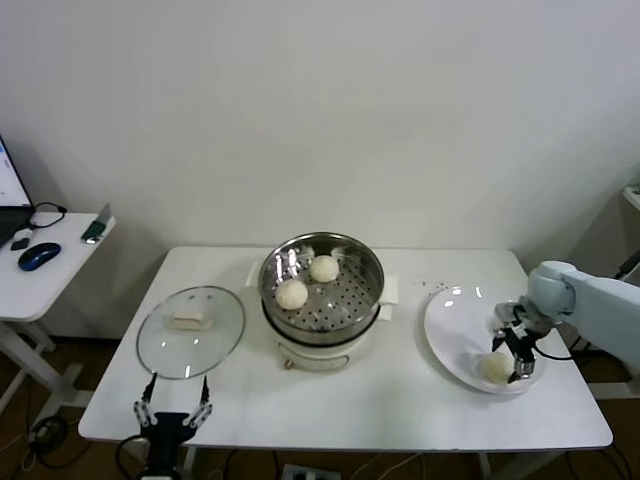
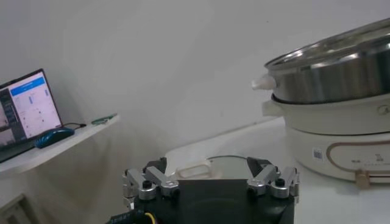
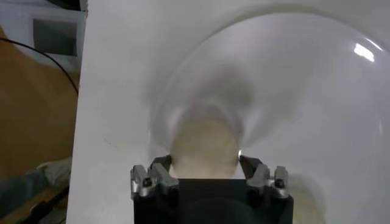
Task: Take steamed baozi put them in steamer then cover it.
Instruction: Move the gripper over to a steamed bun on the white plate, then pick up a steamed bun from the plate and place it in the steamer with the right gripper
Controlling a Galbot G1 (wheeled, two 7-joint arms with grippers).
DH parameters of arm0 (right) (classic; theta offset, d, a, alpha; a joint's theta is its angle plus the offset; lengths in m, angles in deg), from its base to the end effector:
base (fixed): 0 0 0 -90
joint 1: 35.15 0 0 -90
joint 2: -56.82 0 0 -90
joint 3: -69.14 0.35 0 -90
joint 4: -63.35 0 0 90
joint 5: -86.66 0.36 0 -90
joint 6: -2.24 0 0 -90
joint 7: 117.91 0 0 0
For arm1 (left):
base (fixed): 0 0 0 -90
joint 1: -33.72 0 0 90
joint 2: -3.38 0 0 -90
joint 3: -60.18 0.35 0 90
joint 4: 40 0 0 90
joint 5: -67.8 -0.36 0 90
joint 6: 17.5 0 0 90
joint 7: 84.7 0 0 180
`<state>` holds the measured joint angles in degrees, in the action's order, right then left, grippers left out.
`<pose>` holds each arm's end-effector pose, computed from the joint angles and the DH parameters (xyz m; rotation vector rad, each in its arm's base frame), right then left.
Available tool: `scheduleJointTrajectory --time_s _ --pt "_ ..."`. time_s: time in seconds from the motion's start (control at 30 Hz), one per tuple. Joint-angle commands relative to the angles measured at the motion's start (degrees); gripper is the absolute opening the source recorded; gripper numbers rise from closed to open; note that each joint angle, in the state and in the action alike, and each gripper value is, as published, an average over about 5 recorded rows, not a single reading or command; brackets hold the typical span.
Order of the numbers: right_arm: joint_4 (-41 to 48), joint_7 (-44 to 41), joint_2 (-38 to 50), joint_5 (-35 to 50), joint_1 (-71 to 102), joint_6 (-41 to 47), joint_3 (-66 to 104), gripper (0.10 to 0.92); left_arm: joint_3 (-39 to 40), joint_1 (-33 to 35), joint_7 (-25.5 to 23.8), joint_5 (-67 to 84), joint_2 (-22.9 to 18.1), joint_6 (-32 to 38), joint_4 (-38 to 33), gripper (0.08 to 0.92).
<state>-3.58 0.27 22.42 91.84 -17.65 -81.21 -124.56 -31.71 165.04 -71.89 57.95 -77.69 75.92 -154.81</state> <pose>0.4942 -0.2234 -0.2381 1.2785 -1.1423 1.2496 0.1166 0.0415 -0.3620 0.1907 -2.9095 -0.5009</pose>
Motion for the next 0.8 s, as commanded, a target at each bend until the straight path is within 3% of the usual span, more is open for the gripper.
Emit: scheduleJointTrajectory --time_s 0.03,0.43,0.8 --pt "0.6 -0.3 -0.4 0.1 -0.4 -0.3 -1.4 0.706 0.0 0.0 0.0 -0.1 0.2 0.0 0.2 0.823" --pt "1.0 -0.7 -1.9 0.6 -5.2 -4.2 -3.8 0.671 0.3 -0.3 0.0 -0.2 0.2 -0.1 0.6 0.823" --pt "-0.2 -3.0 -13.2 -1.4 -32.7 -27.8 -16.7 0.662 0.9 -0.5 0.0 -0.2 -0.1 -0.1 0.5 0.823"
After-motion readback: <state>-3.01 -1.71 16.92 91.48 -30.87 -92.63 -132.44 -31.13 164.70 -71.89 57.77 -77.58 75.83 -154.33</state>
